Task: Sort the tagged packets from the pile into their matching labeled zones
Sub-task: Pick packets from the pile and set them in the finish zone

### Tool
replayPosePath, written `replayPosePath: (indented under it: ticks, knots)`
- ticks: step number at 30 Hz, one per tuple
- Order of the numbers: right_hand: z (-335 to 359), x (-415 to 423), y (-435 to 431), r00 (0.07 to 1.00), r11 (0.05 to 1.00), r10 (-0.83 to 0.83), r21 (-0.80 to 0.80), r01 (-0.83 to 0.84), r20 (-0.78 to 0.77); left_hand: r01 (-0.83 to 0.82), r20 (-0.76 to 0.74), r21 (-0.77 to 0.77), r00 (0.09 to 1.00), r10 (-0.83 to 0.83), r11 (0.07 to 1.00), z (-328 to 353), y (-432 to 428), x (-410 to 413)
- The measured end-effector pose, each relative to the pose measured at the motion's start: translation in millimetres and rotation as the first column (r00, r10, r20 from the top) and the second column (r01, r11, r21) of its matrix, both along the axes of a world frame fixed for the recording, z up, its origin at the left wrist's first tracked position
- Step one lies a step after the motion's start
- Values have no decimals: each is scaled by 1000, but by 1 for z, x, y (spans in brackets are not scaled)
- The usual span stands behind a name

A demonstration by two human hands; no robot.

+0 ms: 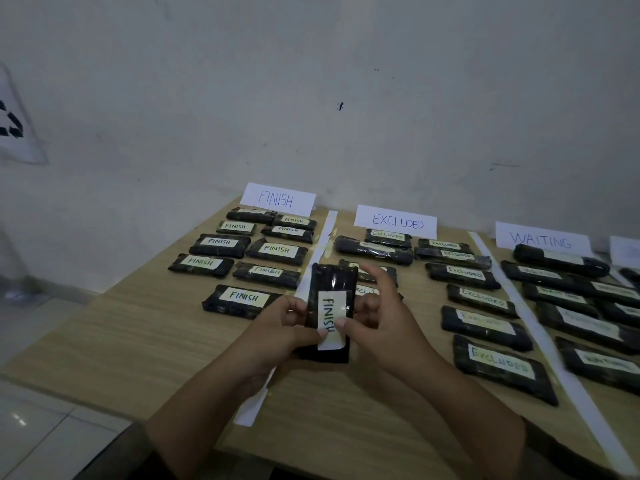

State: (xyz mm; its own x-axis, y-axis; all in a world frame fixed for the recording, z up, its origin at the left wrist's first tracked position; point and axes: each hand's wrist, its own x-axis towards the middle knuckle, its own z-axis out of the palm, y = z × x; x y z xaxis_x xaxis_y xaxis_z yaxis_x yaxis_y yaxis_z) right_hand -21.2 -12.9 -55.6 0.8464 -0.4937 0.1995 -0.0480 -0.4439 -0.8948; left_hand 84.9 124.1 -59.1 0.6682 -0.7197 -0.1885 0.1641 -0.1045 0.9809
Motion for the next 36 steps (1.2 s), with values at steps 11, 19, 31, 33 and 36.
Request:
replayPosePath:
  ticks: [11, 19, 31, 33, 36]
  knots:
    - [23, 16, -13, 974, 952, 194, -219, -215, -115, -73, 284, -17, 956, 75, 997, 22, 14, 17]
    - [12, 45, 5, 981, 664, 142, -721, -196, -136, -222, 212, -98, 948, 238, 970, 20, 39, 34]
    - [13, 123, 51, 977, 573, 105, -792, -210, -183, -559, 881, 129, 443, 163, 819, -8, 132, 84]
    - [11, 136, 60, 975, 560, 96, -799, -221, -202, -603, 912, 195, 401, 83, 773, -13, 145, 91]
    - [8, 156, 73, 968, 547, 98, -801, -245, -229, -638, 899, 313, 437, -4, 704, -19, 160, 99]
